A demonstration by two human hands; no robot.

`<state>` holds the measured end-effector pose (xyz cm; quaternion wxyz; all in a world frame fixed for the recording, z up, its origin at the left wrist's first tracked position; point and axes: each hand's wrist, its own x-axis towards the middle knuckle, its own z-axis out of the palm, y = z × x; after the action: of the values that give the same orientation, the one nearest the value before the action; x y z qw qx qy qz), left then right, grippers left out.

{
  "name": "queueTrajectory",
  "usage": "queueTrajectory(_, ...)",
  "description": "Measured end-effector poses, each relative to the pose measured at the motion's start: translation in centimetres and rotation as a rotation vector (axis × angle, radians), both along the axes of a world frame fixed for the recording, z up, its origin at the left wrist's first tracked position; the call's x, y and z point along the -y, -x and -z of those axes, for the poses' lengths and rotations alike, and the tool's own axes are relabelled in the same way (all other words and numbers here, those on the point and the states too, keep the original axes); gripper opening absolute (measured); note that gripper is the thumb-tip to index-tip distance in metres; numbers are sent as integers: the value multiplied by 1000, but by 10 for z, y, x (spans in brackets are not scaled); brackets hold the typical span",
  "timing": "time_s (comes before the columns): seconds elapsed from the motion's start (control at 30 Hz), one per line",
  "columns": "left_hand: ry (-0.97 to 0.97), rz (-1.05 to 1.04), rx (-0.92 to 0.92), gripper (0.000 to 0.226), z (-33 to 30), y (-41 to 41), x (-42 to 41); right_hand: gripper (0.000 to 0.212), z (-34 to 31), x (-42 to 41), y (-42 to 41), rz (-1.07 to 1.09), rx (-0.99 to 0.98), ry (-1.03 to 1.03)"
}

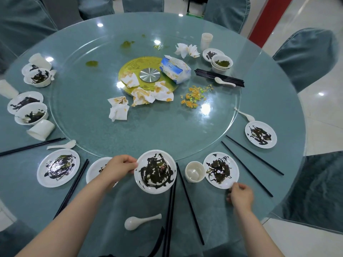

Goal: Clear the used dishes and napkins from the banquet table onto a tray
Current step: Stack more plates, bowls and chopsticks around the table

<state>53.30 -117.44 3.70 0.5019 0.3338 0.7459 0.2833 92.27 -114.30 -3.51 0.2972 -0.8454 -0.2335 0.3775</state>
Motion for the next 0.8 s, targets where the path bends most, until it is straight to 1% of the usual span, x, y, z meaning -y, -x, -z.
queueTrajectory(0.03,-2,-25,30,3,0,-2,0,17,-5,0,2,-2,-12,3)
queueTrajectory(0.13,-4,-102,133,4,-6,-11,-2,17,-10,-1,3,10,-55,-8)
queueTrajectory(0.2,3,-136,177,5,-9,-16,-3,13,-14,-1,4,38,-139,-40)
queueTrajectory(0.3,24,-161,207,5,-13,-21,-5,8,-27,-3,5,104,-315,-124)
queueTrajectory(0.37,26,-174,224,5,-14,-24,-6,6,-40,-5,7,111,-375,-174)
queueTrajectory(0.47,23,-182,222,5,-15,-30,-10,10,-61,-10,11,103,-462,-262)
queueTrajectory(0.57,17,-202,228,6,-15,-36,-15,8,-80,-19,19,103,-575,-353)
queueTrajectory(0.67,10,-201,249,8,-18,-43,-22,6,-99,-27,32,-1,-646,-380)
queueTrajectory(0.8,3,-191,288,7,-25,-56,-32,9,-114,-32,49,-239,-585,-307)
